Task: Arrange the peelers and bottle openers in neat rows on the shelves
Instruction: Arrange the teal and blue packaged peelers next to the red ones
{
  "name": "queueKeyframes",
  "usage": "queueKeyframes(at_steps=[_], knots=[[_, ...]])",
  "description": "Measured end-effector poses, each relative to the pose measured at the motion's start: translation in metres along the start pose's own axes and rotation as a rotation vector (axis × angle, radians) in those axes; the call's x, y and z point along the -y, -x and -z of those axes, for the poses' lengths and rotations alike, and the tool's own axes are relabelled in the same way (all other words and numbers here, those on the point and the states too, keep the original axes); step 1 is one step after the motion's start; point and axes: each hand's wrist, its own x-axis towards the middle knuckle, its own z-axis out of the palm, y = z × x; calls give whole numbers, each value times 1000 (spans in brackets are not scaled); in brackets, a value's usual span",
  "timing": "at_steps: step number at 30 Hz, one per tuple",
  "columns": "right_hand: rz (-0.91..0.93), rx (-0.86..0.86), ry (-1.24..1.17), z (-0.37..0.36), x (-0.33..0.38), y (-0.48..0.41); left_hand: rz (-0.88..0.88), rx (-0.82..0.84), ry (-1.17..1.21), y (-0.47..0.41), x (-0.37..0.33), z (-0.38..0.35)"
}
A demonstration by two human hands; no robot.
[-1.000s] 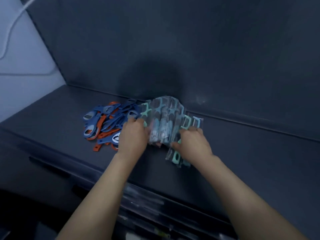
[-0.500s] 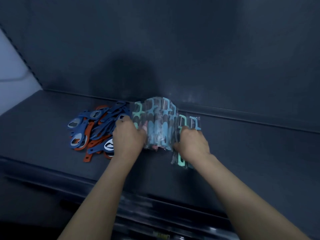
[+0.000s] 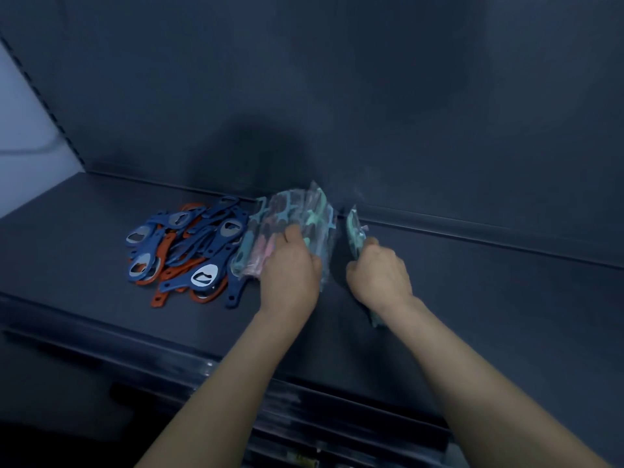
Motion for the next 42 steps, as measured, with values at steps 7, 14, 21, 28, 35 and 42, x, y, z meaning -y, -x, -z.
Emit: queueKeyframes(at_steps=[7,14,21,28,35,42], knots=[[15,5,-25,12,-27,2,-64,115,-175,7,-24,-25],[-6,62,-25,6,-25,-1,-52,-68,-253,-5,-6,-13],[-33,130,90,-5,-12,-10,106,126,-370,-21,13,-14],[-71,112,142,-3,-13,-15,126,125,-368,-30,9,-21],[-64,160,66,5,-20,-21,-30,81,-472,-33,1,-29],[-86,84,-93,9,-24,-21,-4,174,-263,-28,-6,-25]])
